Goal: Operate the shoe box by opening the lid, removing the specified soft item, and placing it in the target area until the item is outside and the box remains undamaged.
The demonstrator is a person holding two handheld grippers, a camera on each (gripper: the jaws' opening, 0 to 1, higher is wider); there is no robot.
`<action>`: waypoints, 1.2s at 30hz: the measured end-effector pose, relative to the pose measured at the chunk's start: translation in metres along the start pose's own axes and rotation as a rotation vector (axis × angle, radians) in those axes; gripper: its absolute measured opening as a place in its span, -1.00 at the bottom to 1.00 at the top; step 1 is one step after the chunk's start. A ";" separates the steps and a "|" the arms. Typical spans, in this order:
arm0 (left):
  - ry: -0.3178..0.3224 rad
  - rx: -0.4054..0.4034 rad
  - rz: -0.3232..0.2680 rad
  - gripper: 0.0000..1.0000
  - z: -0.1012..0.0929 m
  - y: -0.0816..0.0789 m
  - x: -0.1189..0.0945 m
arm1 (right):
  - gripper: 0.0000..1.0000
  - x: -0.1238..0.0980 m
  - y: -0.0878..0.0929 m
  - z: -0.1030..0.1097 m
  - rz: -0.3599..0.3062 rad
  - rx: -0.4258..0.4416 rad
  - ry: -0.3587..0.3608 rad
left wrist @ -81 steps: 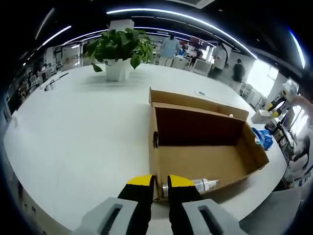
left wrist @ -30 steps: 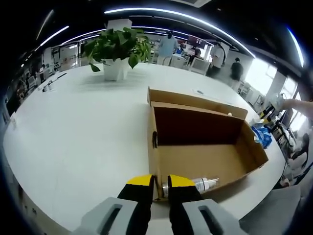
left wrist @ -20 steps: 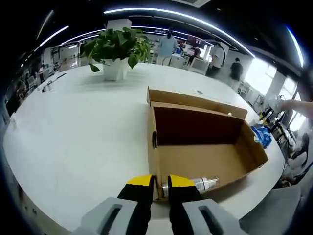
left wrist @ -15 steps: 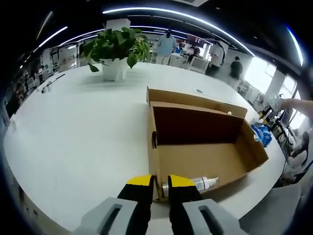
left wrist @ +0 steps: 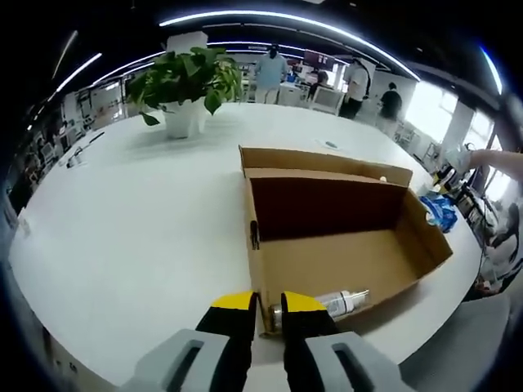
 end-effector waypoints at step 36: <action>0.290 0.567 0.023 -0.48 -0.040 -0.044 -0.003 | 0.41 -0.057 -0.038 0.048 -0.476 0.364 0.141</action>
Point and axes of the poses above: the point that each gripper's makers call its tool centre point, and the gripper's own axes: x roughly forward along the fingers, z roughly to its left, y roughly out of its underside, the point moved 4 cm from there along -x, roughly backward along the fingers, and after that the axes turned 10 degrees about -y, right-handed, at the moved point
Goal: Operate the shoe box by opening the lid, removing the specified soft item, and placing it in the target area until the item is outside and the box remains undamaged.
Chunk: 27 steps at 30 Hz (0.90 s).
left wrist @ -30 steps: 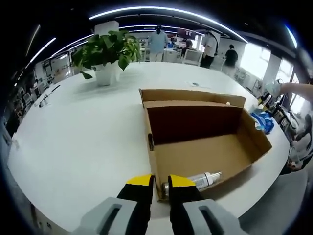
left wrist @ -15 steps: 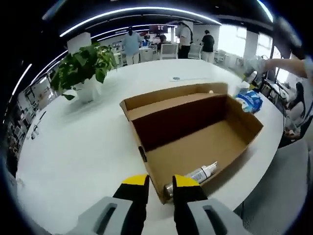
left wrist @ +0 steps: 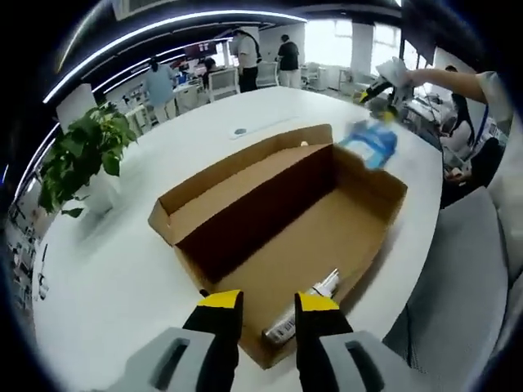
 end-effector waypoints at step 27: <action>0.272 0.359 0.216 -0.34 -0.004 -0.004 0.017 | 0.92 -0.072 -0.033 0.091 -0.400 0.209 0.096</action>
Point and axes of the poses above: the point that each gripper's makers call its tool centre point, and the gripper's own axes: x roughly forward along the fingers, z roughly to its left, y roughly out of its underside, the point moved 4 cm from there along -x, roughly backward along the fingers, and after that the axes turned 10 degrees about -y, right-handed, at the moved point
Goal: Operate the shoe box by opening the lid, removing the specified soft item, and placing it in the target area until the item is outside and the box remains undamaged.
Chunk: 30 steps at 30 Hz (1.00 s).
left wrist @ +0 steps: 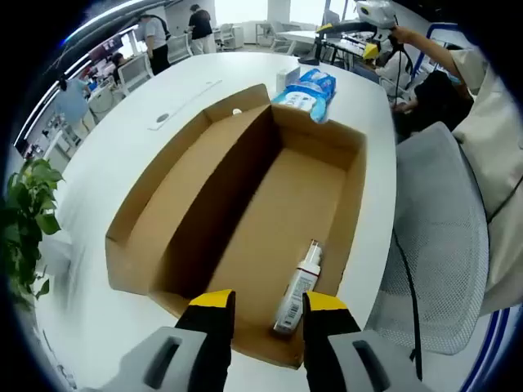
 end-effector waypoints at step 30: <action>0.257 0.325 0.158 -0.17 -0.019 0.004 0.055 | 0.92 -0.035 0.025 0.027 0.005 0.088 0.047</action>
Point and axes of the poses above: the point that each gripper's makers call its tool centre point, and the gripper's own axes: x roughly forward along the fingers, z roughly to its left, y roughly out of its underside, the point moved 4 cm from there along -x, roughly backward along the fingers, and after that the axes turned 10 degrees about -y, right-handed, at the moved point
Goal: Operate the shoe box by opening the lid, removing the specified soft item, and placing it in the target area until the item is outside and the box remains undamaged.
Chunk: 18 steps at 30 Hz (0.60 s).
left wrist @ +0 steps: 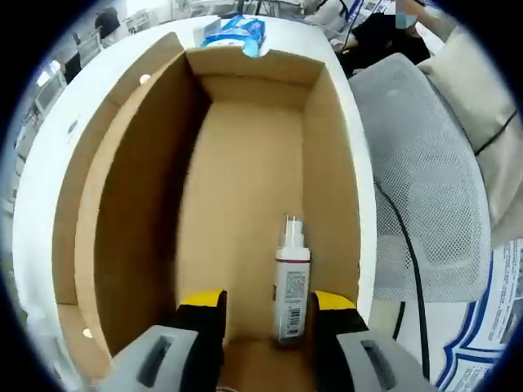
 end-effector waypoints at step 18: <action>0.042 0.013 0.015 -0.26 -0.003 -0.003 0.017 | 0.92 0.007 -0.005 -0.001 -0.002 -0.001 0.004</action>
Point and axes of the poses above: the point that each gripper's makers call its tool centre point, and the gripper's own axes: x roughly forward along the fingers, z roughly to its left, y roughly out of its underside, the point moved 4 cm from there along -x, roughly backward along the fingers, and after that the axes turned 10 degrees about -y, right-handed, at the moved point
